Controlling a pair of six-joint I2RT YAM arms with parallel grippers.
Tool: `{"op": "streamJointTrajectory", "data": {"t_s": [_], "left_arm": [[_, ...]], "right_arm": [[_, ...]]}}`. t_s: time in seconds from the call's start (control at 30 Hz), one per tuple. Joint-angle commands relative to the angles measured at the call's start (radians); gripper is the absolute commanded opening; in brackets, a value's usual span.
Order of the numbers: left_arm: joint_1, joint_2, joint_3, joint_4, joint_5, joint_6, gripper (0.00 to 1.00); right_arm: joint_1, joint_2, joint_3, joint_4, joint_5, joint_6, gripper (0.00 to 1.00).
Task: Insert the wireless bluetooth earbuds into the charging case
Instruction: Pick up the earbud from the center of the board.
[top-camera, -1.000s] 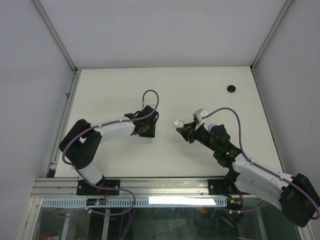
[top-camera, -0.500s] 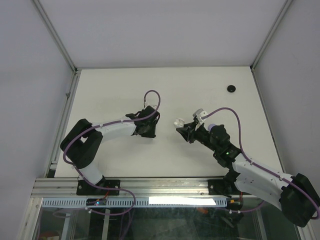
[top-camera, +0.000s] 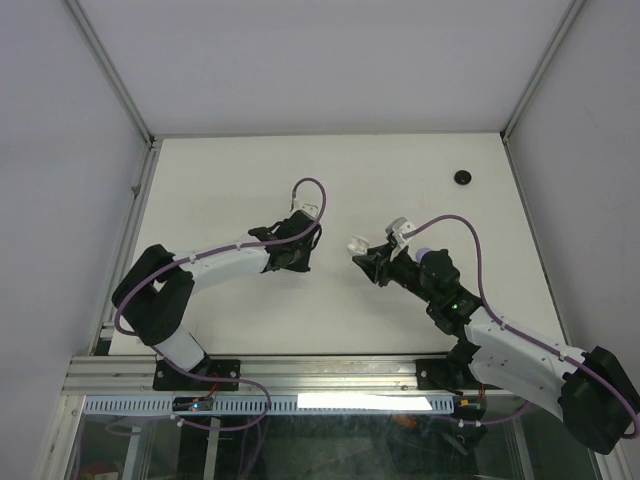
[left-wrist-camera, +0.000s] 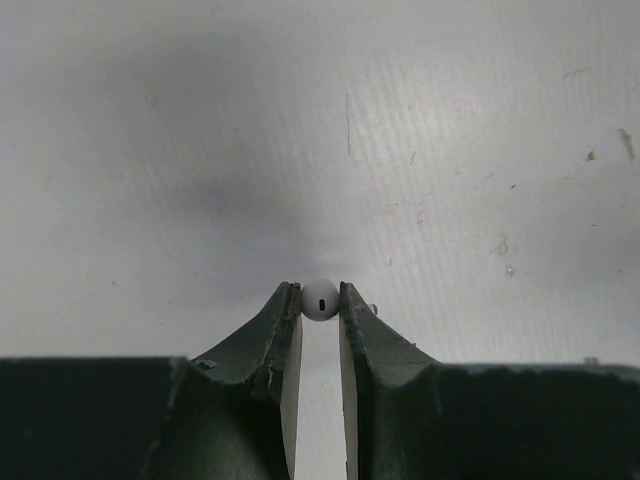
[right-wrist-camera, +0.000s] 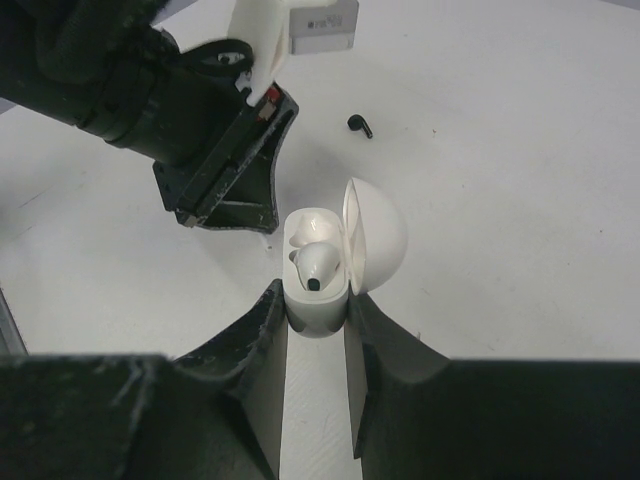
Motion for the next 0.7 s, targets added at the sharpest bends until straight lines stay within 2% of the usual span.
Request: {"op": "streamJointTrajectory", "data": {"t_s": [0.0,0.27,0.37,0.67], "left_arm": [[-0.019,-0.132,0.072,0.029,-0.099,0.114,0.13],[-0.059,-0.305,0.081,0.088,-0.171,0.298,0.14],[-0.08,-0.365,0.061,0.146,-0.181,0.373,0.15],[-0.154,-0.487,0.028,0.285,-0.094,0.572,0.19]], "right_arm": [[-0.002,-0.004,0.017,0.079,-0.008,0.005,0.0],[-0.001,0.014,0.042,0.105,-0.008,0.005,0.0],[-0.001,0.024,0.054,0.123,-0.081,-0.017,0.0],[0.0,0.048,0.069,0.173,-0.116,0.005,0.0]]}}
